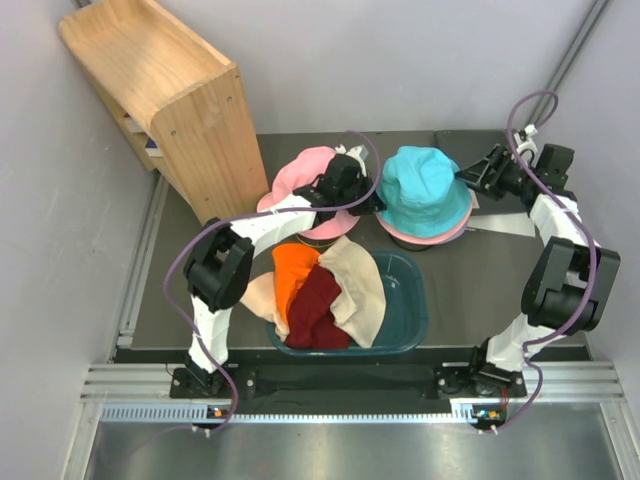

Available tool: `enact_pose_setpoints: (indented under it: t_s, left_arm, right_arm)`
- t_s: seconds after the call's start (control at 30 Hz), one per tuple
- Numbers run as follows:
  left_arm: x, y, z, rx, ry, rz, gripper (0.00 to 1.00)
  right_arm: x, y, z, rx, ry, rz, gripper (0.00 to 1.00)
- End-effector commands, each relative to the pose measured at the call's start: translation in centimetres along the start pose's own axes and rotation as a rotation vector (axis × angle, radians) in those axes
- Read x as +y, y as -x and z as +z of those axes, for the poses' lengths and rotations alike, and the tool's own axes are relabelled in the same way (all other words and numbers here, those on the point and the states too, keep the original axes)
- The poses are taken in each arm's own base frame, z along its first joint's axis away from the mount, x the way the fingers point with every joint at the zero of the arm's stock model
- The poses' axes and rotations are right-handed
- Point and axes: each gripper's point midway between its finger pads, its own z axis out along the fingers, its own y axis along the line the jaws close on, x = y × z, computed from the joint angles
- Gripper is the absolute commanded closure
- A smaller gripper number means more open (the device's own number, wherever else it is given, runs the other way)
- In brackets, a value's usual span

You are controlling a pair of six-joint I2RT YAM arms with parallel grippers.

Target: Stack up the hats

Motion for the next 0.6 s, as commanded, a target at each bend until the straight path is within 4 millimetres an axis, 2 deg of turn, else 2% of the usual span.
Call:
enact_pose_setpoints:
  t_s: [0.0, 0.1, 0.27, 0.57]
  left_arm:
    - [0.3, 1.7, 0.0, -0.043, 0.018, 0.025, 1.0]
    - [0.3, 1.7, 0.0, -0.043, 0.018, 0.025, 1.0]
    - [0.3, 1.7, 0.1, -0.043, 0.016, 0.023, 1.0]
    - [0.0, 1.9, 0.2, -0.051, 0.007, 0.026, 1.0]
  right_arm:
    - [0.4, 0.6, 0.5, -0.006, 0.033, -0.056, 0.31]
    - [-0.1, 0.3, 0.6, 0.002, 0.029, -0.05, 0.29]
    - [-0.1, -0.3, 0.6, 0.015, 0.046, -0.042, 0.3]
    - [0.7, -1.5, 0.6, 0.038, 0.112, 0.003, 0.48]
